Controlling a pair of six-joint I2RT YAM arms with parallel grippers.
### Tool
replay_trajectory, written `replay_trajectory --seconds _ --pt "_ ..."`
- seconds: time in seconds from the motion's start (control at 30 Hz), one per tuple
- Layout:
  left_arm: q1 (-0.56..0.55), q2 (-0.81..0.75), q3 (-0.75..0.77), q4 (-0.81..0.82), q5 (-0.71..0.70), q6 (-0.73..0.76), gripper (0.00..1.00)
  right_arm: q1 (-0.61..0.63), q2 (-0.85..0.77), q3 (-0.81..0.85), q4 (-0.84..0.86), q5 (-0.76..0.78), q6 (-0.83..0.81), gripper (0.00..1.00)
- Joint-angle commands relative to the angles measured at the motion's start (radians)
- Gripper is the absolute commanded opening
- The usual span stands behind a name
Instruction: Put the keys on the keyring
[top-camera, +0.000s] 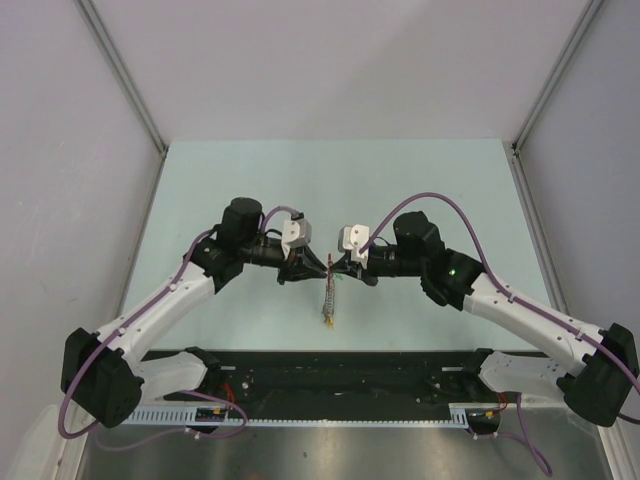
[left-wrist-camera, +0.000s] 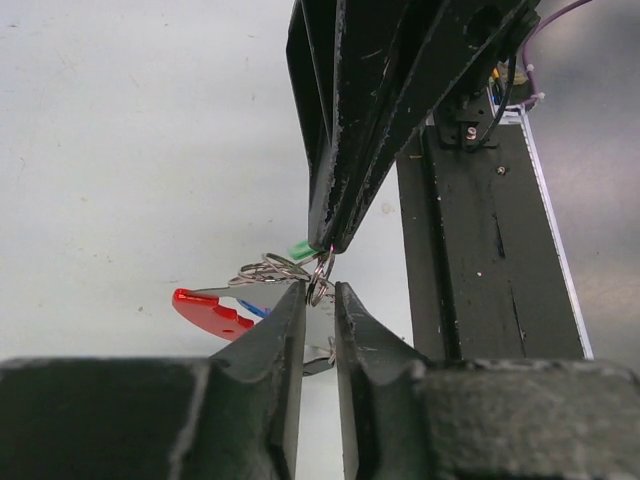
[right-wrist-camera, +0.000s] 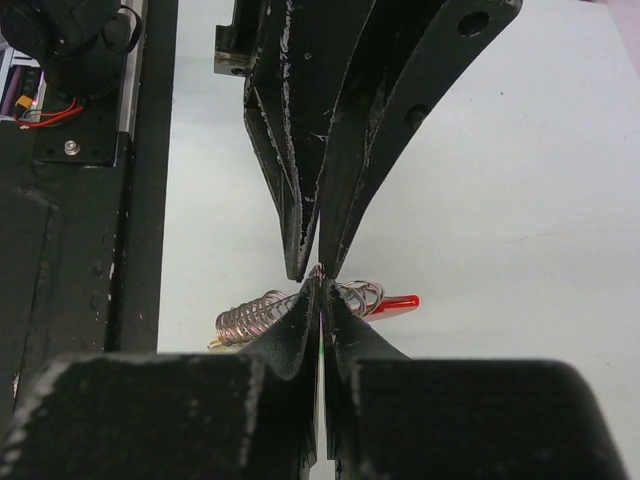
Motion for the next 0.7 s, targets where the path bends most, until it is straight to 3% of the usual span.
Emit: replay_trajectory --seconds 0.0,0.1,0.33,0.67 --pt "-0.008 0.001 0.045 -0.033 0.041 0.049 0.12 0.005 0.0 0.058 0.039 -0.01 -0.013 0.0" --pt "-0.008 -0.002 0.045 -0.022 0.035 0.042 0.0 0.005 0.0 0.058 0.036 -0.007 -0.015 0.0" --pt "-0.008 -0.032 0.017 0.086 -0.022 -0.098 0.0 0.005 -0.014 0.056 -0.007 0.029 -0.024 0.0" --pt "0.005 -0.109 -0.089 0.371 -0.251 -0.463 0.0 0.025 -0.037 0.056 -0.094 0.118 -0.026 0.0"
